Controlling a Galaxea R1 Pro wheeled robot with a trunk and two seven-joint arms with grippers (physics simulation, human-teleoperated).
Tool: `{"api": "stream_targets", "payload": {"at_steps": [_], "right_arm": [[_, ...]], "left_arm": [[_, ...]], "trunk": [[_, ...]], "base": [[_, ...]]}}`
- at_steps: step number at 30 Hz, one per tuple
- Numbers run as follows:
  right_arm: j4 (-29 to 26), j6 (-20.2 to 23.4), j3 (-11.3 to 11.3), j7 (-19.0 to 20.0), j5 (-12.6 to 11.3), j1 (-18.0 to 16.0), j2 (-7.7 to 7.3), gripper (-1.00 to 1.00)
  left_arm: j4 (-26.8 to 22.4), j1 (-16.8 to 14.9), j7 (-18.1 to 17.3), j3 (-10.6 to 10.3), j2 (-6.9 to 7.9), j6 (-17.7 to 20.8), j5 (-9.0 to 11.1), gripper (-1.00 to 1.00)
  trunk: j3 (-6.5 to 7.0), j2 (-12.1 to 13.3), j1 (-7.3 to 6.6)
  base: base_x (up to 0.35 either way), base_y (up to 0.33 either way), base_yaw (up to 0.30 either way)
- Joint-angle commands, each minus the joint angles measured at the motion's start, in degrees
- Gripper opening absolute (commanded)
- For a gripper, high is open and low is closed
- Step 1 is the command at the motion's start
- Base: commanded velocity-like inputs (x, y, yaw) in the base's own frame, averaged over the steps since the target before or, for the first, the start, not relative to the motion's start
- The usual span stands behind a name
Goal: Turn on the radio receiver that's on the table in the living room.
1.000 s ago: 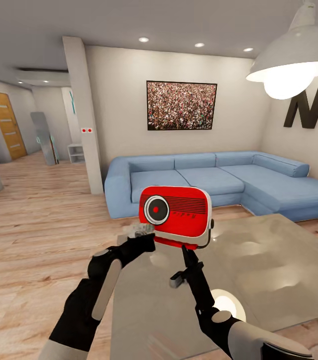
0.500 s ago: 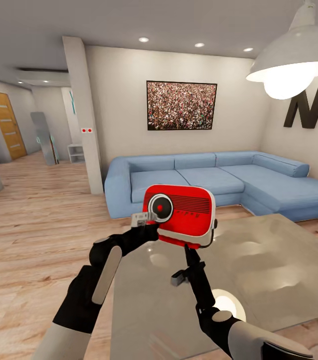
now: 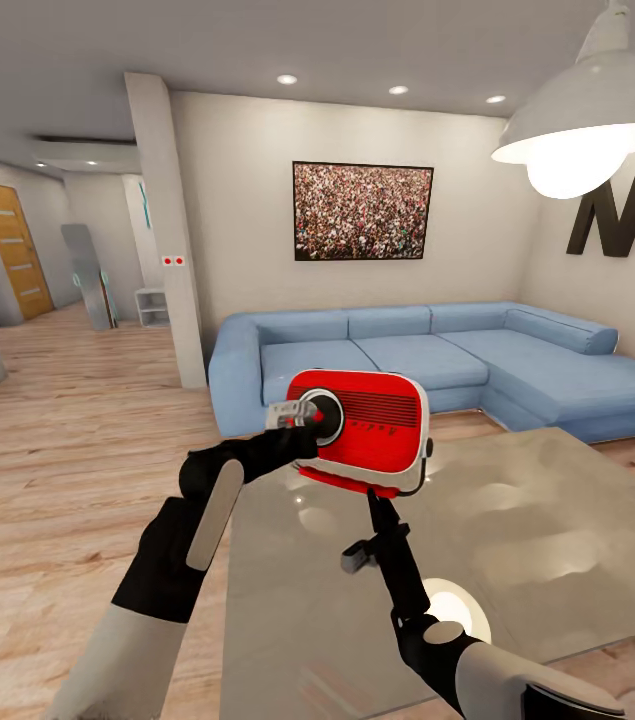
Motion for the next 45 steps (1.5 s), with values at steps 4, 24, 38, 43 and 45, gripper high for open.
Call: {"api": "stream_targets", "payload": {"at_steps": [4, 24, 38, 43, 45], "right_arm": [[-0.06, -0.14, 1.35, -0.03, 0.53, 0.00, 0.01, -1.00], [-0.13, -0.45, 0.58, -0.03, 0.14, 0.00, 0.08, -1.00], [-0.91, -15.56, -12.19, 8.88, -5.42, 0.00, 0.08, -1.00], [-4.55, -30.57, -21.14, 17.54, -5.77, -0.08, 0.10, -1.00], [-7.59, -35.32, -26.60, 23.27, -5.79, -0.08, 0.10, -1.00]], "left_arm": [[0.88, -0.89, 0.06, 0.01, 0.00, 0.22, -0.03, -1.00], [10.30, -2.87, 0.11, 0.83, 0.00, -2.67, -0.01, -1.00], [25.28, -2.48, -0.02, 1.86, 3.04, -11.77, -0.26, -1.00], [30.99, -2.09, 0.20, 2.50, 9.36, -14.86, -0.16, -1.00], [34.44, -1.97, 0.35, 4.92, 11.28, -15.39, -0.18, -1.00]], "trunk": [[0.00, 0.00, 0.00], [0.00, 0.00, 0.00], [0.00, 0.00, 0.00], [0.00, 0.00, 0.00], [0.00, 0.00, 0.00]], "base": [[0.000, 0.000, 0.000], [0.000, 0.000, 0.000], [0.000, 0.000, 0.000], [0.000, 0.000, 0.000], [0.000, 0.000, 0.000]]}}
